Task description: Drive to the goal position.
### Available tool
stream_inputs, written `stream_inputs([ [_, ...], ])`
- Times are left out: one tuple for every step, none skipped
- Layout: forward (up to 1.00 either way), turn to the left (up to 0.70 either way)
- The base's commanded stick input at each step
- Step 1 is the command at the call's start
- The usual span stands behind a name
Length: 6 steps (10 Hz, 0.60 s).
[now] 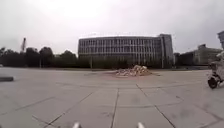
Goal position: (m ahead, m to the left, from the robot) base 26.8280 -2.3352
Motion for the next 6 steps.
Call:
stream_inputs([
  [0.5, 0.25],
  [0.5, 0.25],
  [0.5, 0.25],
  [0.5, 0.25],
  [0.5, 0.17],
  [0.5, 0.0],
])
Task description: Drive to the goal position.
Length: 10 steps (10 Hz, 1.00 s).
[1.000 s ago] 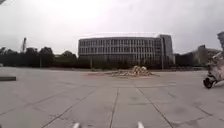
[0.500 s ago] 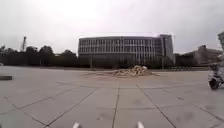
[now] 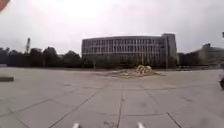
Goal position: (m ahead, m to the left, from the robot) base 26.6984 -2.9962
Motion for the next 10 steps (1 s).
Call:
stream_inputs([
  [0.5, 0.0],
  [0.5, 0.0],
  [0.5, 0.0],
  [0.5, 0.0],
  [0.5, 0.0],
  [0.5, 0.0],
  [0.5, 0.0],
  [0.5, 0.0],
  [0.5, 0.0],
  [0.5, 0.0],
])
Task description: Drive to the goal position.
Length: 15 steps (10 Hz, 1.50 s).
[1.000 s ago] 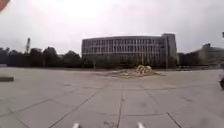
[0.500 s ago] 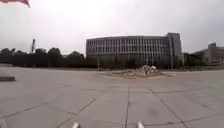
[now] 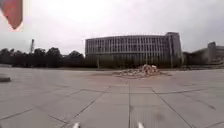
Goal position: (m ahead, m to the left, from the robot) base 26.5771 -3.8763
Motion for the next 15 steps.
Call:
stream_inputs([
  [0.5, 0.0],
  [0.5, 0.0],
  [0.5, 0.0],
  [0.5, 0.02],
  [0.5, 0.07],
  [0.5, 0.25],
  [0.5, 0.25],
  [0.5, 0.24],
  [0.5, 0.15],
  [0.5, 0.05],
  [0.5, 0.0],
  [0.5, 0.0],
  [0.5, 0.0],
  [0.5, 0.0],
  [0.5, 0.0],
])
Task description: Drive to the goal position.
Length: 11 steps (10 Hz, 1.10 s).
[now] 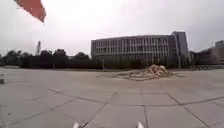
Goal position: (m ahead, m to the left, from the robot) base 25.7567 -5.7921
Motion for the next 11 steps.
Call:
stream_inputs([
  [0.5, 0.0],
  [0.5, 0.03],
  [0.5, 0.22],
  [0.5, 0.14],
  [0.5, 0.02],
  [0.5, 0.01],
  [0.5, 0.0],
  [0.5, 0.0],
  [0.5, 0.0],
  [0.5, 0.0],
  [0.5, 0.0],
])
